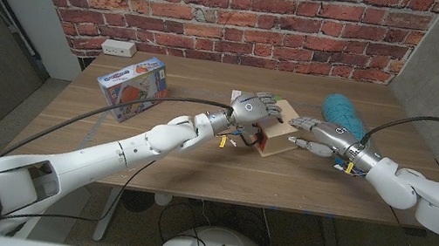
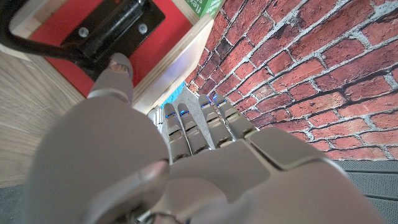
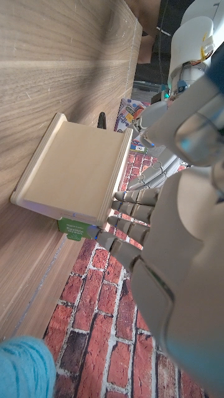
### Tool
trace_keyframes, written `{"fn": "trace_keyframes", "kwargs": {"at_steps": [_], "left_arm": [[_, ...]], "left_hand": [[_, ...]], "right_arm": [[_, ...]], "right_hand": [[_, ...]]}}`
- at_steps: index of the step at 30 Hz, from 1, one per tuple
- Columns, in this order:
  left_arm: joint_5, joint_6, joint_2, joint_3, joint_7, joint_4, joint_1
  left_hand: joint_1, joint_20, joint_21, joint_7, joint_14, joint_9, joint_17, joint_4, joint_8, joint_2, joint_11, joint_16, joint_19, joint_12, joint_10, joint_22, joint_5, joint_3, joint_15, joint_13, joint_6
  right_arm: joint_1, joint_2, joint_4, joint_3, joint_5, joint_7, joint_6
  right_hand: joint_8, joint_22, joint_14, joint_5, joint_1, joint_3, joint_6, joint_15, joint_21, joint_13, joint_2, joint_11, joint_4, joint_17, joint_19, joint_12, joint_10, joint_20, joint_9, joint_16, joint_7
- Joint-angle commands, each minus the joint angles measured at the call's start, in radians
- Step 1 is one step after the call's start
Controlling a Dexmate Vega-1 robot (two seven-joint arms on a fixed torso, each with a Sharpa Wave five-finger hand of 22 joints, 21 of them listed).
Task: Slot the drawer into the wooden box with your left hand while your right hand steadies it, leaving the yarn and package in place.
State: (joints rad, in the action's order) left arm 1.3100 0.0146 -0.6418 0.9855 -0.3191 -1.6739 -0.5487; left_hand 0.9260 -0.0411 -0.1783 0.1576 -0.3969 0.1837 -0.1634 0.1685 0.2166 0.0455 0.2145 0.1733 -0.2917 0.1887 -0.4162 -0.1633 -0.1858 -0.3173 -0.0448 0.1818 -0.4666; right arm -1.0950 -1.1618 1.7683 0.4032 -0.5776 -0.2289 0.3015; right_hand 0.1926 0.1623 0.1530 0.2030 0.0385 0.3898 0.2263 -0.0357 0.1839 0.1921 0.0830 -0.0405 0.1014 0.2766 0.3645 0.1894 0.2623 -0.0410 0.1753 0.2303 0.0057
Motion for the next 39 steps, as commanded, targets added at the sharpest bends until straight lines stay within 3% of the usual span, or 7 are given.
{"fn": "trace_keyframes", "kwargs": {"at_steps": [1,17,39], "left_arm": [[0.006,0.003,-0.005,-0.005,0.001,-0.006,-0.003],[0.01,0.009,-0.001,-0.002,0.006,-0.007,-0.003],[-0.011,0.007,-0.065,-0.059,0.084,-0.105,-0.058]], "left_hand": [[0.006,-0.15,-0.003,-0.001,-0.007,0.003,-0.001,-0.007,0.0,-0.001,-0.001,0.004,-0.008,0.003,-0.009,0.0,0.0,0.0,-0.136,0.002,-0.009],[0.007,-0.151,-0.003,-0.002,-0.008,0.003,-0.001,-0.007,-0.001,-0.001,-0.001,0.004,-0.008,0.002,-0.011,0.0,0.0,0.001,-0.139,0.003,-0.009],[-0.006,-0.148,-0.003,-0.004,-0.009,0.004,-0.002,-0.014,-0.002,-0.004,-0.002,0.004,-0.01,0.002,-0.012,0.0,0.001,0.007,-0.136,0.003,-0.013]], "right_arm": [[0.011,0.005,-0.005,0.008,-0.002,0.01,0.01],[0.018,0.003,-0.006,0.011,0.009,0.037,0.009],[0.014,0.001,-0.001,0.003,-0.004,0.014,0.006]], "right_hand": [[0.001,0.003,0.008,-0.002,-0.001,0.005,0.012,-0.034,0.005,0.002,0.042,0.009,-0.003,0.005,0.011,0.009,0.017,-0.071,0.005,0.008,0.001],[0.002,0.003,0.015,-0.003,-0.003,0.004,0.017,-0.041,0.004,0.003,0.041,0.012,-0.004,0.008,0.012,0.011,0.025,-0.072,0.005,0.011,-0.001],[-0.005,0.003,0.005,-0.002,-0.001,0.008,-0.002,-0.034,0.001,0.003,0.043,0.01,-0.006,0.007,0.006,0.006,0.013,-0.07,0.005,0.005,0.002]]}}
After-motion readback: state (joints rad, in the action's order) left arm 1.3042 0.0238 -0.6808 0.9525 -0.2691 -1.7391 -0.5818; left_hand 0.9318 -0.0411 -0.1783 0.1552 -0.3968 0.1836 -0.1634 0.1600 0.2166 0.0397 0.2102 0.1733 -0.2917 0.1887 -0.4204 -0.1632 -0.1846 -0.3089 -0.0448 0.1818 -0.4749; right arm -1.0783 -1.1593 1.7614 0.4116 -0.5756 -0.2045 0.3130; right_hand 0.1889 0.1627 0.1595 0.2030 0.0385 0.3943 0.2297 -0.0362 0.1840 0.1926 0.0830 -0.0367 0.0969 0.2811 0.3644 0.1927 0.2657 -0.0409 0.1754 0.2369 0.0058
